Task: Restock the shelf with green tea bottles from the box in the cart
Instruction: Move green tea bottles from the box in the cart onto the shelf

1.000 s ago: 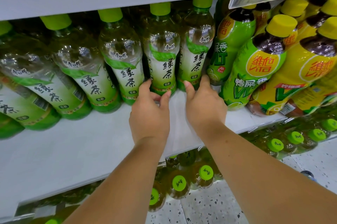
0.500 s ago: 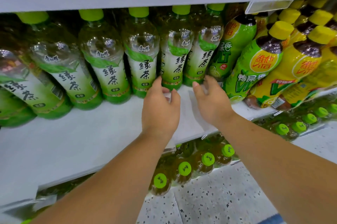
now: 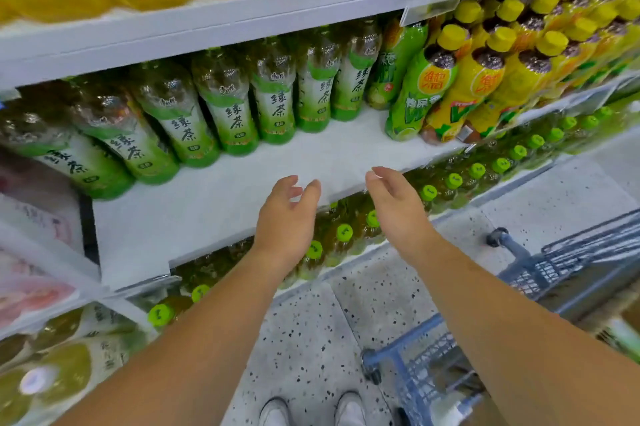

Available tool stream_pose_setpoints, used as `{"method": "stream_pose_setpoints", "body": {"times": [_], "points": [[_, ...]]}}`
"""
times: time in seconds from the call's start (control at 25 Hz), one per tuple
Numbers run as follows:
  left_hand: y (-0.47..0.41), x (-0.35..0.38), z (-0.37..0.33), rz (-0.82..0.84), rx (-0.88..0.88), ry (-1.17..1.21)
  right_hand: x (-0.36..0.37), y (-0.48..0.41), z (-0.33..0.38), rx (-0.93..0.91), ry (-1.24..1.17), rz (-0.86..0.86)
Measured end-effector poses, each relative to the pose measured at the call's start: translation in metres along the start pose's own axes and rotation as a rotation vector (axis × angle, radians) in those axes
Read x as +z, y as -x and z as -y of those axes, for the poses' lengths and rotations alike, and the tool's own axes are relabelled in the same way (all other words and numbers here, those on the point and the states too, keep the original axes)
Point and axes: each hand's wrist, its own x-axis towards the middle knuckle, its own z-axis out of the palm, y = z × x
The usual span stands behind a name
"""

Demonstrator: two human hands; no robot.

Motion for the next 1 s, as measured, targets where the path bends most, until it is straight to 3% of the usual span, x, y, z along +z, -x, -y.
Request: {"method": "stream_pose_setpoints", "body": {"times": [0.16, 0.52, 0.72, 1.0], "points": [[0.064, -0.027, 0.001, 0.205, -0.101, -0.082, -0.02, 0.076, 0.005, 0.096, -0.005, 0.049], [0.196, -0.042, -0.01, 0.303, -0.091, -0.159, -0.07, 0.234, -0.01, 0.272, -0.043, -0.013], [0.267, -0.024, -0.009, 0.479, -0.109, -0.225, -0.098, 0.31, -0.03, 0.332, 0.01, -0.055], [0.32, 0.04, 0.005, 0.574, -0.032, -0.3, -0.179, 0.388, -0.071, 0.388, 0.042, -0.111]]}}
